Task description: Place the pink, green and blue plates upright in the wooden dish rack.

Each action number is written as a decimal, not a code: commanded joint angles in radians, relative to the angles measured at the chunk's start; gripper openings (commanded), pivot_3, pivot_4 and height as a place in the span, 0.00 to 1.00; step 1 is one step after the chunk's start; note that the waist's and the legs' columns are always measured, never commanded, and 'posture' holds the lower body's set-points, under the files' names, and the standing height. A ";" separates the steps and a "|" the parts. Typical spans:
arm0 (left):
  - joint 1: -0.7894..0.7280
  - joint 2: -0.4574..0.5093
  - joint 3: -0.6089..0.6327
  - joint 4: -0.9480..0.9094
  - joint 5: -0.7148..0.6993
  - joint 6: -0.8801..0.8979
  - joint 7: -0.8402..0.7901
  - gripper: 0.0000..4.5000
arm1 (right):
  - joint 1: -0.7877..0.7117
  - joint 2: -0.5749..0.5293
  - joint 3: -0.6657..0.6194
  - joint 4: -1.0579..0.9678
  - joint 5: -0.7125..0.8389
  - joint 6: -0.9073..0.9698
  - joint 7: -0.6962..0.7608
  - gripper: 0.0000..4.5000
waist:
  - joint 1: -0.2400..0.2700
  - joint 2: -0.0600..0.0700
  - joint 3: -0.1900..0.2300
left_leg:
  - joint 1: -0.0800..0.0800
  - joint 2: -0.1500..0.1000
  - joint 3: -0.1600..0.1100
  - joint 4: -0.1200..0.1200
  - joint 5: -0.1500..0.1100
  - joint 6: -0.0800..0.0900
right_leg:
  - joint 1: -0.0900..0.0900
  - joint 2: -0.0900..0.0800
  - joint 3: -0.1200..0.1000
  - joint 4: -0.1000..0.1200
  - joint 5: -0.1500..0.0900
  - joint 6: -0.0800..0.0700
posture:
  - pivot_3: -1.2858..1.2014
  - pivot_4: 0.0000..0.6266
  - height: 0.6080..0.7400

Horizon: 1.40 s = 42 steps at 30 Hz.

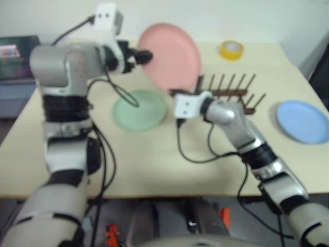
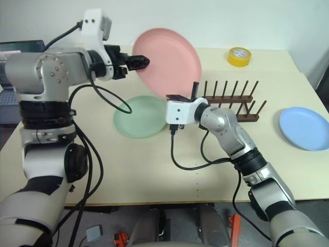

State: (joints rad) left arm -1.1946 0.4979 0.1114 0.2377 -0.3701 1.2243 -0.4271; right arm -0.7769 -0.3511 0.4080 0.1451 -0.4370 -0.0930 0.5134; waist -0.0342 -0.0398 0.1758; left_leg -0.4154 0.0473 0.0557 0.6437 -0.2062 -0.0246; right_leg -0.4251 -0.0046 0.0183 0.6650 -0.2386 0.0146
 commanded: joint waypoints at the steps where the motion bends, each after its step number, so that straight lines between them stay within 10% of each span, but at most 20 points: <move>1: -0.004 0.050 -0.009 -0.078 -0.014 -0.054 -0.060 0.99 | -0.032 0.006 -0.053 -0.029 0.033 -0.014 -0.016 0.00 | 0.000 0.000 0.000 | 0.000 0.000 0.000 0.000 0.000 0.000 | 0.000 0.000 0.000 0.000 0.000 0.000 | 0.52 0.24 1.00; 15: 0.270 0.153 0.023 -0.459 -0.157 -0.495 -0.427 0.99 | -0.153 0.003 -0.392 0.012 0.473 0.224 0.093 0.00 | 0.003 0.000 0.000 | 0.001 0.000 0.000 0.000 0.000 0.000 | 0.002 -0.003 -0.001 -0.001 0.001 -0.001 | 0.52 0.24 1.00; 25: 0.373 0.136 -0.018 -0.474 -0.148 -0.615 -0.464 0.99 | -0.397 -0.195 -0.692 0.364 0.814 0.474 0.255 0.00 | 0.004 0.001 0.001 | 0.001 0.000 0.001 -0.001 0.000 0.001 | 0.002 -0.003 0.000 -0.003 0.001 -0.002 | 0.52 0.24 1.00; 42: 0.428 0.146 -0.071 -0.472 -0.126 -0.659 -0.472 0.99 | -0.446 -0.476 -0.715 0.658 0.894 0.746 0.549 0.00 | 0.002 0.004 0.002 | 0.000 -0.001 0.002 -0.004 0.000 0.001 | 0.001 0.000 0.001 -0.006 0.000 0.000 | 0.52 0.24 1.00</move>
State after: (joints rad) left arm -0.7552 0.6355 0.0425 -0.2112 -0.4996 0.5952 -0.8915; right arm -1.2155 -0.8060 -0.2928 0.7980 0.4517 0.6551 1.0485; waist -0.0319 -0.0358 0.1782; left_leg -0.4151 0.0469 0.0578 0.6396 -0.2065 -0.0234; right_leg -0.4237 -0.0051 0.0191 0.6587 -0.2389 0.0145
